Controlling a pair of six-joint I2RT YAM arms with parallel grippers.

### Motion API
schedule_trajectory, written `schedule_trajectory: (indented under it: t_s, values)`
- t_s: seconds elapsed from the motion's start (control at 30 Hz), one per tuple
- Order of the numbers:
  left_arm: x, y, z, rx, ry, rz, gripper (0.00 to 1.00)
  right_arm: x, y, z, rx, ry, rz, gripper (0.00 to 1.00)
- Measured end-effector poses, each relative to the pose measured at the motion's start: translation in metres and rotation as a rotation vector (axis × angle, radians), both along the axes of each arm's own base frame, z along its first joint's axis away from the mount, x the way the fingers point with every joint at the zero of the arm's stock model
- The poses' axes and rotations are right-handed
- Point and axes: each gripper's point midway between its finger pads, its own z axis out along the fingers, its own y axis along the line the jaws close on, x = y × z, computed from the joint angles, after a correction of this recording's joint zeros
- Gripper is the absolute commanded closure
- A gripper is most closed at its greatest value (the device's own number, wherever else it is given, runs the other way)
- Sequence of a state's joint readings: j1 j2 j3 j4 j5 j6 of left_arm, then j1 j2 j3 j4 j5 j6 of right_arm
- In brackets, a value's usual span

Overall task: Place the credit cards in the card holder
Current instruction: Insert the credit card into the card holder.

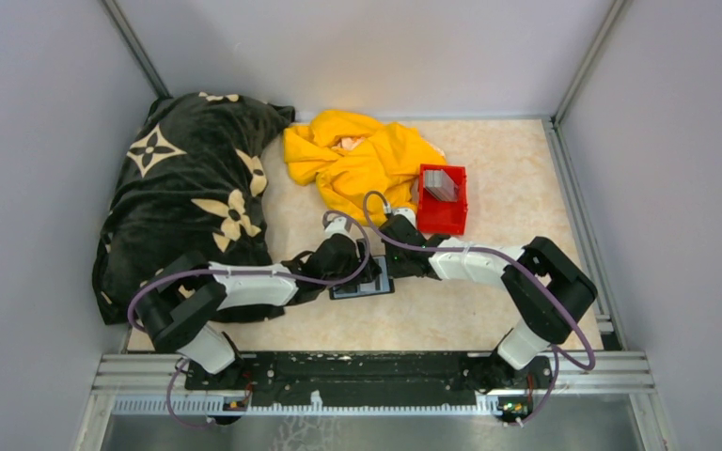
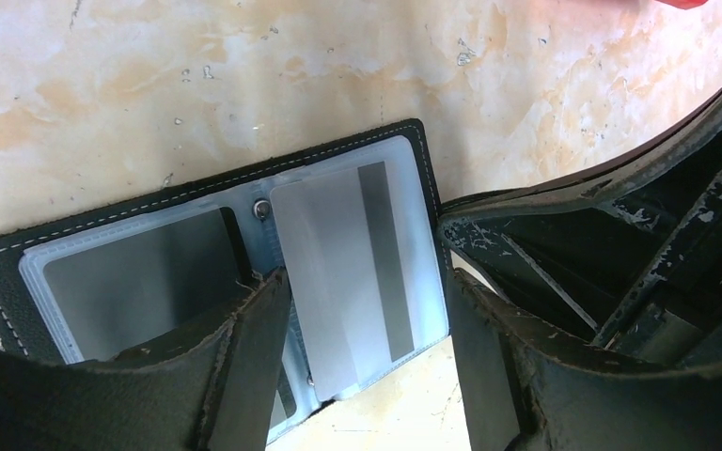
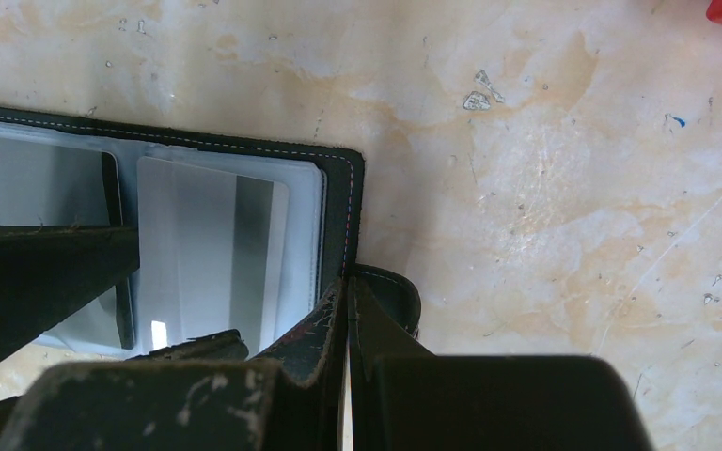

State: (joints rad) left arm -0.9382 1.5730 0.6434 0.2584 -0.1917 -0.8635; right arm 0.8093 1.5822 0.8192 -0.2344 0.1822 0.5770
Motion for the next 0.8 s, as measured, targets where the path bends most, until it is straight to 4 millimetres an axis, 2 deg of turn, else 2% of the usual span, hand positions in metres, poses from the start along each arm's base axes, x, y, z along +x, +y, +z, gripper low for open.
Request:
schedule_trajectory:
  t_s: [0.43,0.8]
  values:
    - [-0.025,-0.018,0.001,-0.016,0.027,-0.053,0.32,0.0,0.0,0.0,0.001,0.0,0.001,1.0]
    - [-0.025,-0.018,0.0,0.011,0.032,-0.046,0.31,0.0,0.0,0.0,0.0,0.0,0.0,1.0]
